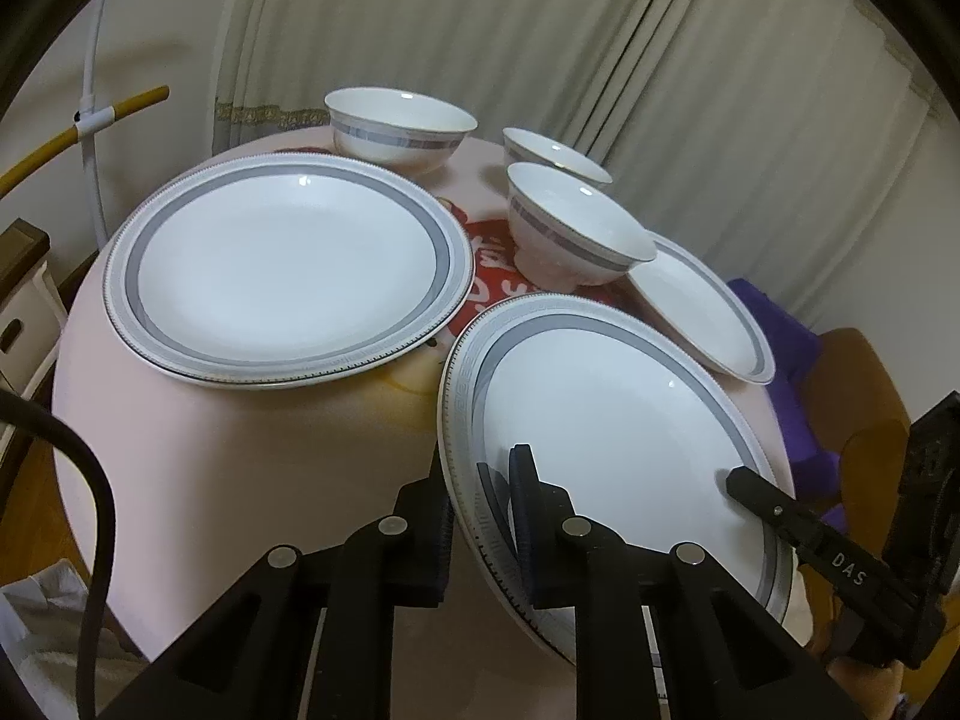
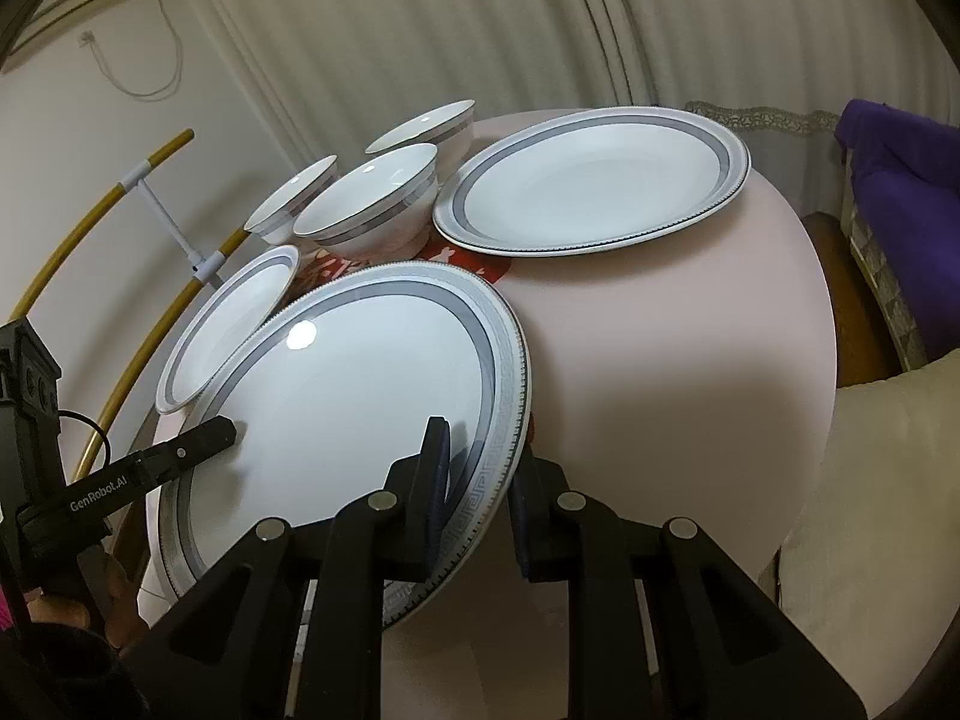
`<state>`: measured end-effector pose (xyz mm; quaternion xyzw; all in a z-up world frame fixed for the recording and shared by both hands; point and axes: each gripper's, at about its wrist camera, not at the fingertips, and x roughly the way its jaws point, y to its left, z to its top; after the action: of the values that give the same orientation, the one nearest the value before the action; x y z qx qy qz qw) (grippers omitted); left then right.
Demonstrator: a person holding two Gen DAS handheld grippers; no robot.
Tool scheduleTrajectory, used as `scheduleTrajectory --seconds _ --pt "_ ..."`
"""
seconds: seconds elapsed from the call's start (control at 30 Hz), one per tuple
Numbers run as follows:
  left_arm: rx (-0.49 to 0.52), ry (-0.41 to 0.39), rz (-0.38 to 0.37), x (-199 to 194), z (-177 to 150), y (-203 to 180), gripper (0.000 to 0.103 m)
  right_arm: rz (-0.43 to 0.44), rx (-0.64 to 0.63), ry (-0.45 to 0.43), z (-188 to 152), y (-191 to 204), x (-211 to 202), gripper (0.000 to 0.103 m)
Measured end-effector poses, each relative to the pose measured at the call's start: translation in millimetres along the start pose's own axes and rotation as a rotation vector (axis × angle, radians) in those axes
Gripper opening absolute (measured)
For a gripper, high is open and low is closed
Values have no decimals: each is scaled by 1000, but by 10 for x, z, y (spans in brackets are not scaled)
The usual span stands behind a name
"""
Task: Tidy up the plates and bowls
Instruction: 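Lift the grey-rimmed plate off the table with both tools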
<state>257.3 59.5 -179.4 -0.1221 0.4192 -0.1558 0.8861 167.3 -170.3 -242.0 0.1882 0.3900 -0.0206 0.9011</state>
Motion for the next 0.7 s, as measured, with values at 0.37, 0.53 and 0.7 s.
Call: scheduleTrajectory --seconds 0.37,0.53,0.7 --pt "0 -77 7 -413 -17 80 13 26 -29 -27 39 175 -125 19" --pt "-22 -132 43 -680 -9 230 13 65 -67 -35 126 401 -91 19" --pt "-58 -168 86 -870 26 476 13 113 -113 -26 255 695 64 19"
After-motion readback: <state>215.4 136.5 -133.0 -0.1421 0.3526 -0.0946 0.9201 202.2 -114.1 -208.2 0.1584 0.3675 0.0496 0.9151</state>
